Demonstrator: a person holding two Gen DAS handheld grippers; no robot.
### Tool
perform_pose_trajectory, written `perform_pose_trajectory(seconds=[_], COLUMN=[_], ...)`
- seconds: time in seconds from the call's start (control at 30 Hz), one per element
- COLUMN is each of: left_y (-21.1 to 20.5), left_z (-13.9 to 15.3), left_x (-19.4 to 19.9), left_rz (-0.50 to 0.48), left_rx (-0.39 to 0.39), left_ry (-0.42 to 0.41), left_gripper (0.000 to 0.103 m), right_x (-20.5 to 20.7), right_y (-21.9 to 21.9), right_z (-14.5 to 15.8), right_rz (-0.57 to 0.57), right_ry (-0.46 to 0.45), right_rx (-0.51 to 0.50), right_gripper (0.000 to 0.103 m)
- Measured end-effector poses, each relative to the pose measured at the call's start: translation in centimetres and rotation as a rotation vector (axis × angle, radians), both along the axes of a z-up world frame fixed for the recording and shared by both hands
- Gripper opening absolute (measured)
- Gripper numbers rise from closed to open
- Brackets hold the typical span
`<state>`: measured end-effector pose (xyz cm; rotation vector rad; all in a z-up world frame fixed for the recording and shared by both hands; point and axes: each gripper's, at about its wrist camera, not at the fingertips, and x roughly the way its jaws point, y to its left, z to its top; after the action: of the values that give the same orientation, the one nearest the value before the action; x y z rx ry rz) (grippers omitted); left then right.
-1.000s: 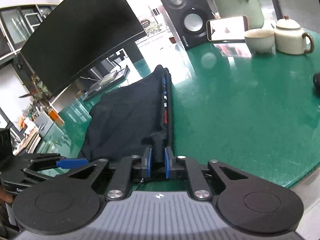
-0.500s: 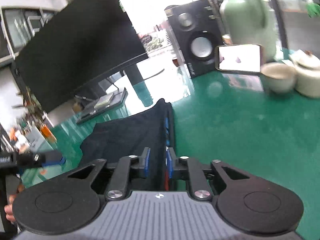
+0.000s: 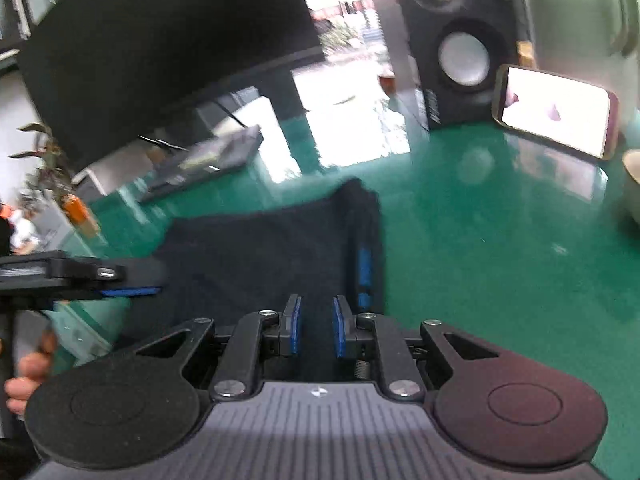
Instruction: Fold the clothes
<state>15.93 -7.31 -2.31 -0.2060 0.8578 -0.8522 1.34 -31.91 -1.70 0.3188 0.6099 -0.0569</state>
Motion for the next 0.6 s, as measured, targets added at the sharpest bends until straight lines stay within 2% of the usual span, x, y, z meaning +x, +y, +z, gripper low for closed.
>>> perform_pose_trajectory(seconds=[0.1, 0.13, 0.23, 0.3, 0.43, 0.6], left_y=[0.1, 0.1, -0.2, -1.2, -3.0, -3.8], left_z=[0.2, 1.0, 3.3, 3.8, 2.6, 0.3], left_x=[0.1, -0.2, -0.7, -0.1, 1.8, 3.6], left_rz=[-0.005, 0.004, 0.041, 0.041, 0.031, 0.022], left_rx=[0.009, 0.019, 0.012, 0.024, 0.055, 0.093], left_ry=[-0.003, -0.026, -0.157, -0.198, -0.167, -0.105], left_gripper=[0.075, 0.077, 0.092, 0.093, 0.091, 0.09], right_x=[-0.1, -0.1, 0.7, 1.7, 5.1, 7.9], right_y=[-0.4, -0.4, -0.6, -0.9, 0.1, 1.2], right_z=[0.2, 0.3, 1.5, 2.1, 2.6, 1.3], right_rz=[-0.005, -0.006, -0.014, -0.018, 0.028, 0.05], right_ry=[0.006, 0.003, -0.047, -0.069, -0.086, -0.012], right_rx=[0.0, -0.01, -0.048, -0.058, -0.118, -0.199], right_gripper=[0.011, 0.012, 0.012, 0.012, 0.013, 0.013])
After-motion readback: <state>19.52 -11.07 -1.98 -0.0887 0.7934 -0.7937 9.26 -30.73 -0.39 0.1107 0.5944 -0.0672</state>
